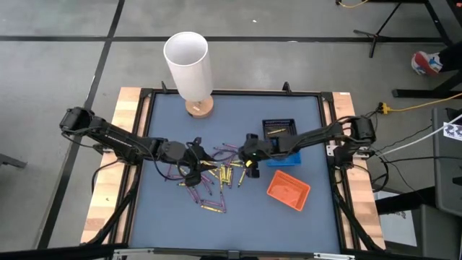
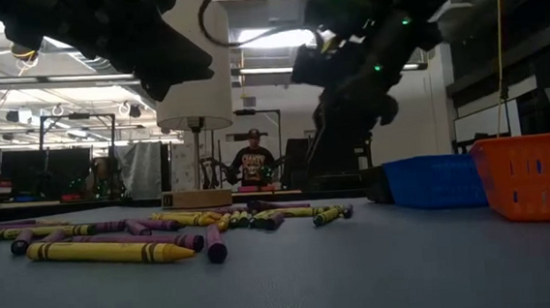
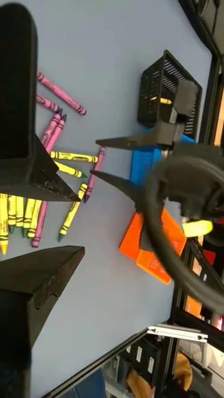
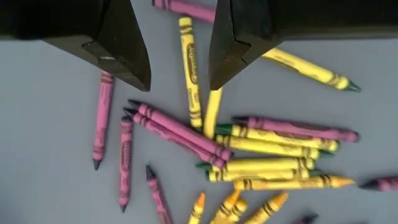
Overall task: Sort crayons
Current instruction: Put the green crayon into the blue bin
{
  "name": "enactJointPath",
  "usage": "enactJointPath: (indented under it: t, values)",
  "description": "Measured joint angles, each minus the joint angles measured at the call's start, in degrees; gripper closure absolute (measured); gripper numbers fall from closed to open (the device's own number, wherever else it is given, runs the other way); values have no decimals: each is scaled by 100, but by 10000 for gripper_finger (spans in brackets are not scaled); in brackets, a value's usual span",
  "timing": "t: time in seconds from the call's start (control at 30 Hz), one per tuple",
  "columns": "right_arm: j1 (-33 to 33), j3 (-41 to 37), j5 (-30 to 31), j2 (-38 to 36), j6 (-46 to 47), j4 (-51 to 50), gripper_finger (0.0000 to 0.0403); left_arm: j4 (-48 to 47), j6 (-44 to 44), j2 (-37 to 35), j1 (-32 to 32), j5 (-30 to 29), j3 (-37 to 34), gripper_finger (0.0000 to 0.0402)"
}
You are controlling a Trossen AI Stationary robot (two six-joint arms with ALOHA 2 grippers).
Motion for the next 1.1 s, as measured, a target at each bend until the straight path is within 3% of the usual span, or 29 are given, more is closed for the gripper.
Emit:
enactJointPath:
  t: [0.83, 1.1]
  values:
    - [-135, 161, -6, 673, -127, -310, 242, -9, 0, 0, 0, -129, 0, 292]
    - [-135, 161, -205, 677, -123, -345, 294, -7, 2, 0, 0, -129, 0, 292]
